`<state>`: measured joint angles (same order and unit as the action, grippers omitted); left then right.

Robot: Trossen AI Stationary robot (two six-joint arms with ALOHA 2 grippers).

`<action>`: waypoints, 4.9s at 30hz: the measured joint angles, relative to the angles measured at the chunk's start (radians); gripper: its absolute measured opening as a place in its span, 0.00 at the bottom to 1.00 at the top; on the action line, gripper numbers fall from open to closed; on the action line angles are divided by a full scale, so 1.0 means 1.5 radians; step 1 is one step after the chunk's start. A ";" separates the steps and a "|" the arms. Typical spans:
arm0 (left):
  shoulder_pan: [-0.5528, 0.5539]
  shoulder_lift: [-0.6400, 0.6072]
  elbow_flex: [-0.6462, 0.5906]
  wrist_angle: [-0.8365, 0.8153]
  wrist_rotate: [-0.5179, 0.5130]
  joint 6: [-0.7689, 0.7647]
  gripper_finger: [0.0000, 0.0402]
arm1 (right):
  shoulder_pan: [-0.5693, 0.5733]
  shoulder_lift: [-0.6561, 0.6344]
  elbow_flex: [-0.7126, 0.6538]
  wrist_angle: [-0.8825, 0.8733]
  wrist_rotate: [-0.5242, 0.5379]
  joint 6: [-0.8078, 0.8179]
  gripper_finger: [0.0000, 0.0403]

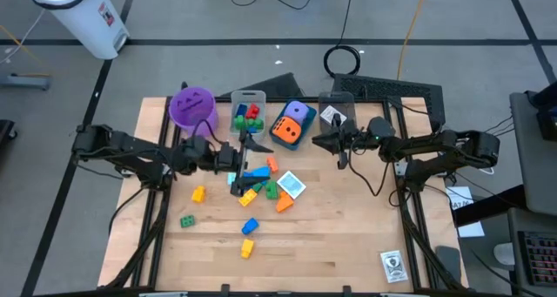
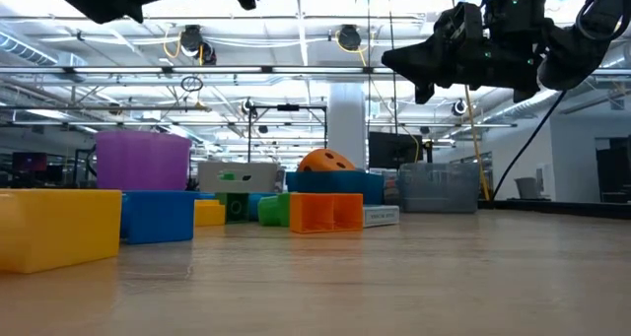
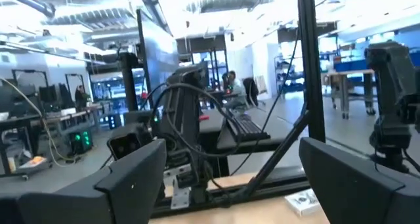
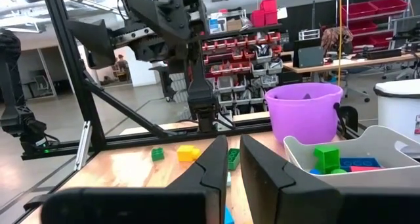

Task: Pick & Place Toys
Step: Put the blue game piece into the gray bin

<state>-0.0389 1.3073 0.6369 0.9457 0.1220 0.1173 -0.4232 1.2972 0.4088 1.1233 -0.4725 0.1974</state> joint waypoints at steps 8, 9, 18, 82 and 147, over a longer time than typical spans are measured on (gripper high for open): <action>-0.020 0.000 0.001 0.002 -0.018 -0.019 0.87 | 0.000 0.000 0.000 0.000 0.000 0.000 0.10; -0.019 0.000 0.001 -0.002 -0.019 -0.026 0.87 | 0.000 0.000 0.000 0.000 0.000 0.000 0.09; -0.020 0.000 0.001 -0.043 -0.019 -0.063 0.87 | 0.000 0.000 0.000 0.000 0.000 0.000 0.09; -0.122 -0.361 -0.414 0.034 -0.321 -0.086 0.87 | 0.000 0.000 0.001 0.012 0.000 0.000 0.08; 0.065 -0.357 -0.204 -0.391 -0.326 0.006 0.87 | 0.113 0.000 0.301 -0.690 -0.015 -0.204 0.18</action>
<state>0.0591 0.7723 0.3305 0.3597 -0.3671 0.1258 -0.2531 1.2976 0.8597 0.0888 -0.4950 -0.1089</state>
